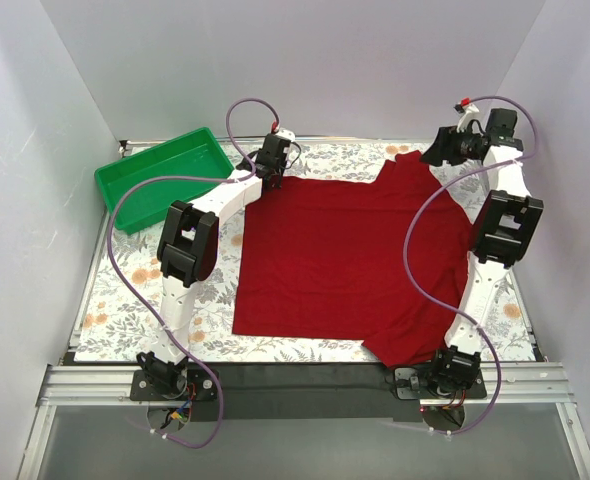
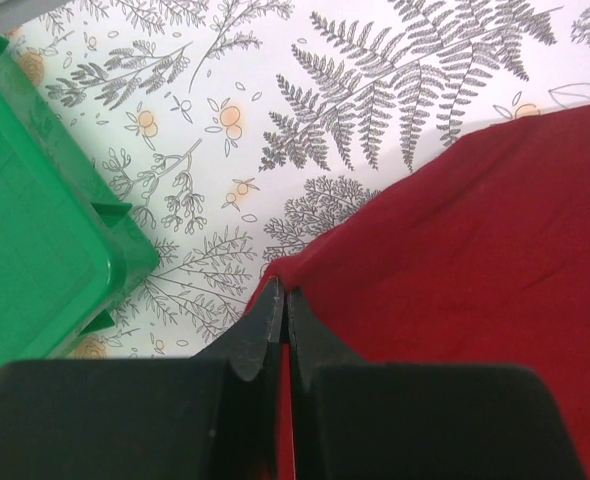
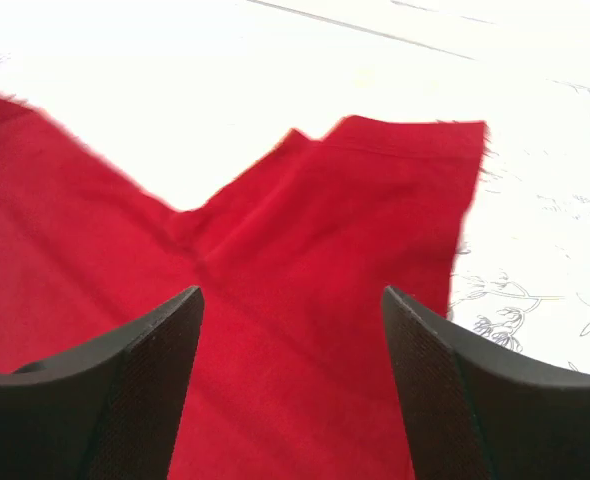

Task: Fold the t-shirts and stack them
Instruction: Flatten the tshirt out

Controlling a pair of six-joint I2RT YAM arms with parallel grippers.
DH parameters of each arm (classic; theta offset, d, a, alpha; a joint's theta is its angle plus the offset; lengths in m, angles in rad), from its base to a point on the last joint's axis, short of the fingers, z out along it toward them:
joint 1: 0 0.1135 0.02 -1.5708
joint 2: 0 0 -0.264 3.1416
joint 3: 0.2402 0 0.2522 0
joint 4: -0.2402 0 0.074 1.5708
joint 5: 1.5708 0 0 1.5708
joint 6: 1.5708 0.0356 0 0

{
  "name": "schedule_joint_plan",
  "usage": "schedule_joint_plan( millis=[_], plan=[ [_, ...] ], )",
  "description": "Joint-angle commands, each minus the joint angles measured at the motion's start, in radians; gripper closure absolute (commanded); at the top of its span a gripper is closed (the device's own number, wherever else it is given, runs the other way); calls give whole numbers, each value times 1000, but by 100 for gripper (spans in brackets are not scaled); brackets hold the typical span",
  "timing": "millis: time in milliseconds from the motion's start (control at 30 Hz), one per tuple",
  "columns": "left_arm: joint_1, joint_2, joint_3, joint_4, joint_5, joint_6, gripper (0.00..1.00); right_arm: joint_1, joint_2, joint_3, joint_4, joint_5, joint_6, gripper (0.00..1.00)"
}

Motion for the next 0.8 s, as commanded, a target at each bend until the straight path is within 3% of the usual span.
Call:
schedule_joint_plan(
  millis=[0,300,600,700,767],
  plan=[
    [1,-98,-25,20,-20,-9,100,34,77,111,31,107,149,35],
    [1,-106,-39,20,-14,-17,100,57,168,98,236,435,315,39],
    [1,-112,-45,16,0,-28,100,79,235,133,284,516,326,41],
    [1,-115,-59,14,2,-34,100,88,249,135,293,514,337,47],
    [1,-118,-67,13,-3,-37,100,88,252,135,296,485,337,59]
  ],
)
